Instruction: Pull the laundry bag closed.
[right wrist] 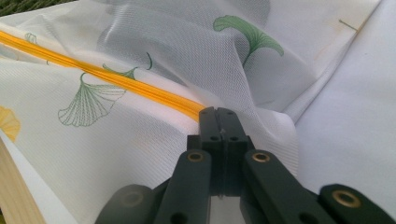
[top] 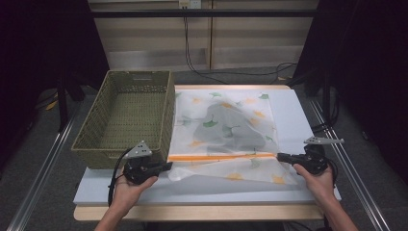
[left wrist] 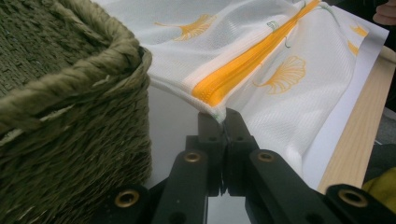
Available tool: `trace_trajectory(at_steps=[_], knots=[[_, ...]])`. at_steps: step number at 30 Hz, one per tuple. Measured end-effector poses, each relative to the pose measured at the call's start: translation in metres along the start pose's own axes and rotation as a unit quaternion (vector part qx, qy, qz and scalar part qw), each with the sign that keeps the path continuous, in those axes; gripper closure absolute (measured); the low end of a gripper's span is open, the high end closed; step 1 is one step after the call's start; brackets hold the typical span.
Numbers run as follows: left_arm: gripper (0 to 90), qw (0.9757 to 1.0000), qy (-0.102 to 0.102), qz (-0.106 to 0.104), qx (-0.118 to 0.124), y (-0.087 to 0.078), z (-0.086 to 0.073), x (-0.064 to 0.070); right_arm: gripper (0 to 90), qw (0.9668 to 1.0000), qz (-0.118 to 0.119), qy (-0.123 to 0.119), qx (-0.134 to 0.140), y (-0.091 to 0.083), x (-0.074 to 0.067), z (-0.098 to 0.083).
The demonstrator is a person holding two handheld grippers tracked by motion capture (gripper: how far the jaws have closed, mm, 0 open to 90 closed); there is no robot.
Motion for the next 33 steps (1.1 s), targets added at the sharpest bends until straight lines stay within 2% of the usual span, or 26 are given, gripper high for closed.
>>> trace_trajectory(at_steps=[4,5,7,13,17,20,24,27,29,31,33], knots=[[88.2,1.0000,0.003,-0.003,0.002,0.000,-0.001,0.000,90.0,1.0000,-0.007,-0.001,-0.003,-0.002,0.000,-0.001],[88.2,1.0000,0.005,0.004,0.002,-0.001,-0.002,0.000,90.0,1.0000,-0.008,0.001,-0.001,-0.003,0.001,-0.002],[88.2,1.0000,0.007,0.000,0.001,-0.002,-0.002,0.001,90.0,0.9999,-0.014,0.009,0.004,-0.007,0.003,-0.004],[88.2,0.9999,0.008,0.006,-0.002,-0.001,-0.002,0.000,90.0,0.9994,-0.024,0.025,0.011,-0.013,0.012,-0.007],[88.2,1.0000,0.007,0.004,-0.005,0.000,-0.002,0.000,90.0,0.9990,-0.036,0.025,0.009,-0.015,0.016,-0.008],[88.2,0.9999,0.007,0.001,-0.009,0.003,-0.004,0.001,90.0,0.9990,-0.036,0.024,0.009,-0.015,0.016,-0.009],[88.2,0.9996,0.011,0.003,-0.028,0.009,-0.008,0.002,90.0,0.9989,-0.040,0.023,0.009,-0.015,0.016,-0.009],[88.1,0.9987,0.017,0.010,-0.046,0.017,-0.012,0.002,90.0,0.9986,-0.048,0.021,0.000,-0.012,0.015,-0.010],[87.9,0.9983,0.014,0.008,-0.055,0.021,-0.014,0.000,90.0,0.9988,-0.046,0.017,-0.009,-0.009,0.016,-0.011],[87.8,0.9976,0.022,0.013,-0.064,0.025,-0.016,0.001,90.0,0.9988,-0.044,0.011,-0.021,-0.005,0.015,-0.012],[87.6,0.9968,0.022,0.015,-0.076,0.031,-0.019,0.000,90.0,0.9986,-0.045,0.012,-0.025,-0.002,0.015,-0.013]])
Point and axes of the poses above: each handheld gripper's, and its own axes: y roughly forward along the jaws, z roughly out of its top, x roughly to its right, the point moved 2 cm from there along y, roughly forward along the jaws, and after that the axes turned 12 degrees about -x, right-handed, at the moved point
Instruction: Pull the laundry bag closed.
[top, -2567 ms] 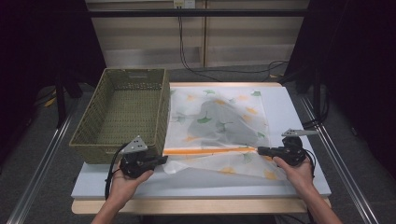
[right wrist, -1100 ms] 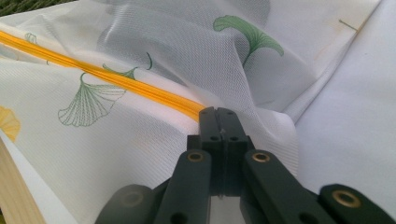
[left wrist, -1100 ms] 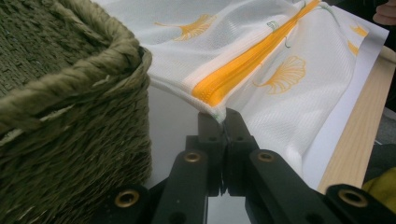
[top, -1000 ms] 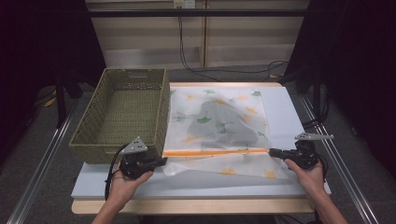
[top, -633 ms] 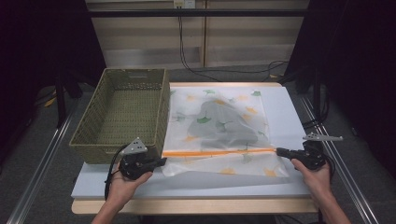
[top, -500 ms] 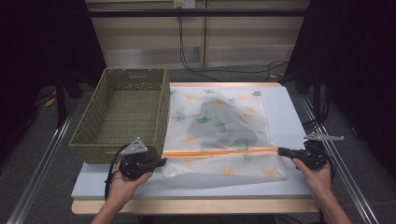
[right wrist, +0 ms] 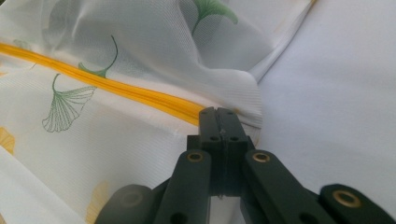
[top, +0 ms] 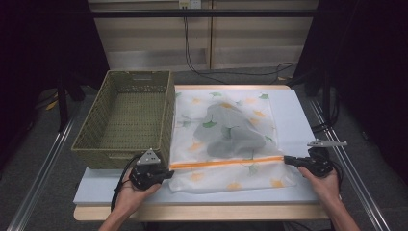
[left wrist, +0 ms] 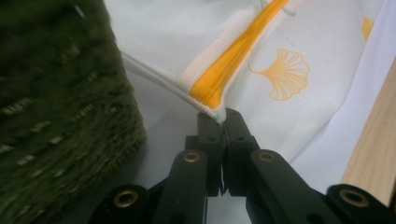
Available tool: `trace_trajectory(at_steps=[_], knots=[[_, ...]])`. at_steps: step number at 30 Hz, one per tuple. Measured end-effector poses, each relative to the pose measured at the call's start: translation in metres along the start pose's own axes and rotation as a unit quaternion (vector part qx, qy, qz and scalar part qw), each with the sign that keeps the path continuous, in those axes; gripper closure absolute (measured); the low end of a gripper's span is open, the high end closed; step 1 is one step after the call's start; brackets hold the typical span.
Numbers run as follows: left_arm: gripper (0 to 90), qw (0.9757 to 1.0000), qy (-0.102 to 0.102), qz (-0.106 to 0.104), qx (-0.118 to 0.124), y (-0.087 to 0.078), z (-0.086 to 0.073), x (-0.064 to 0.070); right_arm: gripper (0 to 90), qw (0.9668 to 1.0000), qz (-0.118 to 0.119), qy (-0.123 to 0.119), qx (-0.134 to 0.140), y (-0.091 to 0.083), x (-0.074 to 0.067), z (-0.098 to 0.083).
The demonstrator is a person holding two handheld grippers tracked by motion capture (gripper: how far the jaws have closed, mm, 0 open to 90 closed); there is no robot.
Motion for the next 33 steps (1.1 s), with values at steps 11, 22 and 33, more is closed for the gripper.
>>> trace_trajectory(at_steps=[11,22,33], knots=[[65.6,0.9999,0.002,0.002,0.010,-0.007,0.000,0.001,72.1,0.9990,0.004,-0.043,0.007,0.000,-0.007,0.003],[33.2,0.9958,0.004,0.038,0.083,-0.034,0.003,0.015,40.6,0.9972,0.023,-0.045,0.055,-0.010,-0.020,0.013],[22.1,0.9904,0.009,0.047,0.129,-0.039,-0.014,0.025,36.7,0.9905,0.050,-0.055,0.116,-0.032,-0.032,-0.004]])
Point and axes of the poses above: each handheld gripper's, and its own axes: y roughly forward along the jaws, z roughly out of its top, x roughly to its right, the point moved 2 cm from there along y, roughly forward along the jaws, and after that the axes turned 12 degrees about -x, right-handed, at the moved point
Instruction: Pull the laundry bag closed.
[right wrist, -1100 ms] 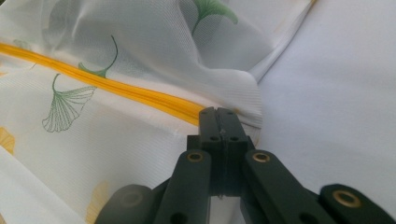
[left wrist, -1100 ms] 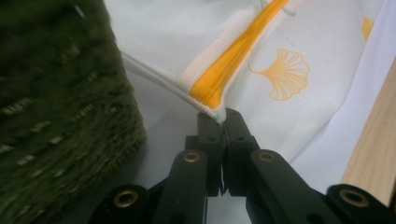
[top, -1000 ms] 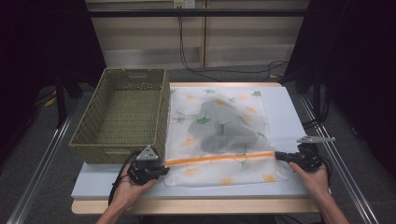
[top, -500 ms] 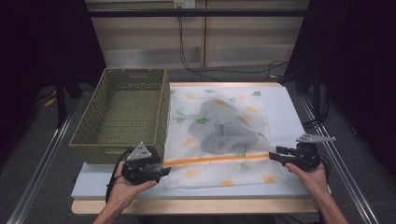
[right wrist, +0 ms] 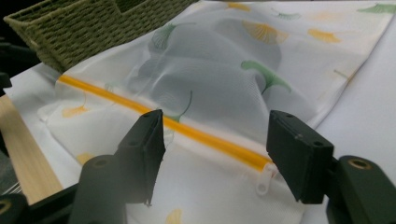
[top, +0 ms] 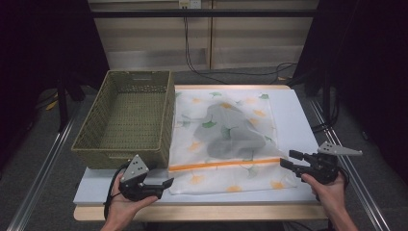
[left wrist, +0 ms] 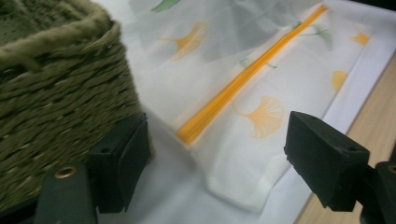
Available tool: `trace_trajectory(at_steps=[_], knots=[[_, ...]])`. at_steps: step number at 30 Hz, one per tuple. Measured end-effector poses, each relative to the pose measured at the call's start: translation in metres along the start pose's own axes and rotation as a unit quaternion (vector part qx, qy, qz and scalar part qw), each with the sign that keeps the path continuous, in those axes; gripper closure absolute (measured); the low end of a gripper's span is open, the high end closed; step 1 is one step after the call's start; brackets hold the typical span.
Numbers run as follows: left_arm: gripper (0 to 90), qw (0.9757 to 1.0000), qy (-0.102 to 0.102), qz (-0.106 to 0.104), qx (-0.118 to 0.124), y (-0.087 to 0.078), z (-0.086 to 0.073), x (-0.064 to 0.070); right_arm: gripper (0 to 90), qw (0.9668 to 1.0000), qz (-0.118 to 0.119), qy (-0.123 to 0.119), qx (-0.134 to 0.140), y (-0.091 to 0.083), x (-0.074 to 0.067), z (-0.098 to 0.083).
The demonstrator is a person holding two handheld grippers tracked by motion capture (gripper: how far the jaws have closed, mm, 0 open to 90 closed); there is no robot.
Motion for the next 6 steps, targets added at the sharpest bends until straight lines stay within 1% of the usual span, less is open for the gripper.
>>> trace_trajectory(at_steps=[1,2,4,5,6], knots=[[21.9,1.0000,-0.003,0.004,0.000,-0.0004,0.0003,0.0017,36.7,1.0000,0.002,0.001,-0.001,-0.0004,-0.0008,-0.0025],[21.3,1.0000,0.000,0.002,0.005,0.0001,0.0008,0.0043,36.4,1.0000,-0.001,0.003,-0.002,-0.0011,-0.0008,-0.0051],[20.6,0.9999,0.002,-0.009,0.009,0.0021,0.0028,0.0083,36.2,1.0000,-0.002,0.004,-0.005,-0.0021,0.0012,-0.0087],[20.5,0.9998,-0.005,-0.015,0.014,0.0039,0.0040,0.0099,36.2,0.9999,-0.002,0.010,-0.007,-0.0025,0.0034,-0.0104],[20.6,0.9997,-0.009,-0.011,0.019,0.0054,0.0052,0.0104,36.4,0.9998,0.003,0.017,-0.005,-0.0025,0.0052,-0.0119]])
Point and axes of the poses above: each handheld gripper's, and its own axes: y roughly forward along the jaws, z roughly out of its top, x roughly to its right, the point moved 2 cm from there along y, roughly forward along the jaws, and after that the axes turned 12 degrees about -x, right-handed, at the moved point
